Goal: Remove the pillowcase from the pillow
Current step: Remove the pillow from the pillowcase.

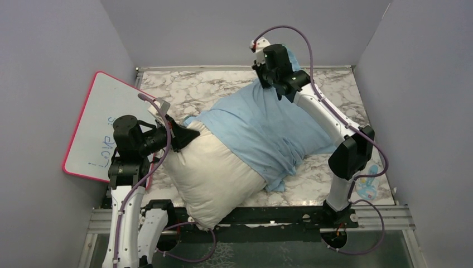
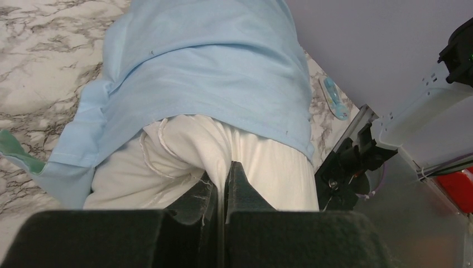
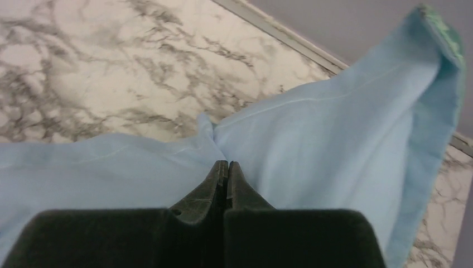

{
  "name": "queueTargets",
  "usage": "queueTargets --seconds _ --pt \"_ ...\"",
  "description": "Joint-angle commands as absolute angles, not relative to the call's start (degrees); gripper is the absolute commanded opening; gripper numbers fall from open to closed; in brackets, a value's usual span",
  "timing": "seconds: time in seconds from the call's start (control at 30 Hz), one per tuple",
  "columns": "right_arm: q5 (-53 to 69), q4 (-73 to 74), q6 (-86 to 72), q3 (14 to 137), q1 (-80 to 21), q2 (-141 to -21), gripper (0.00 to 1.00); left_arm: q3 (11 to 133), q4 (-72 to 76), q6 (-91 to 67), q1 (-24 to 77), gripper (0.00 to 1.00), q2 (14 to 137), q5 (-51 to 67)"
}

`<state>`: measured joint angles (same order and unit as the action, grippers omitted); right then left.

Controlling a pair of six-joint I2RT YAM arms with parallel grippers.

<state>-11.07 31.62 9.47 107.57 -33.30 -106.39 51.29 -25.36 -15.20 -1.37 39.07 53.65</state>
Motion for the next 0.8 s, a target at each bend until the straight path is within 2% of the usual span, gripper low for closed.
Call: queueTargets --seconds 0.0,0.17,0.27,0.3,0.37,0.57,0.63,0.77 --pt "-22.64 27.65 8.14 109.34 -27.22 -108.33 0.01 51.72 -21.58 -16.27 -0.8 0.0 36.77 57.08" --pt "-22.77 33.29 5.72 116.59 -24.88 -112.18 0.01 51.67 -22.39 -15.87 -0.8 0.0 36.63 56.69" --pt "-11.8 34.31 4.17 116.84 -24.87 -110.21 0.01 51.63 -22.41 -15.73 -0.83 0.0 36.79 56.56" --pt "-8.17 34.42 3.53 116.61 -24.92 -109.26 0.04 51.83 -22.41 -15.82 -0.8 0.0 36.87 56.61" --pt "-1.37 34.35 2.77 116.39 -24.92 -107.27 0.15 52.18 -22.41 -15.86 -0.79 0.0 36.89 56.69" --pt "12.69 33.92 2.39 114.86 -25.92 -103.87 0.63 52.43 -22.4 -16.16 -0.79 0.0 36.98 56.76" --pt "16.19 35.63 4.23 115.21 -26.81 -104.51 0.72 52.62 -22.4 -16.26 -0.79 0.0 37.13 56.64" --pt "16.76 42.28 6.41 116.99 -28.63 -107.89 0.76 52.97 -22.41 -16.34 -0.79 0.0 37.48 56.43"
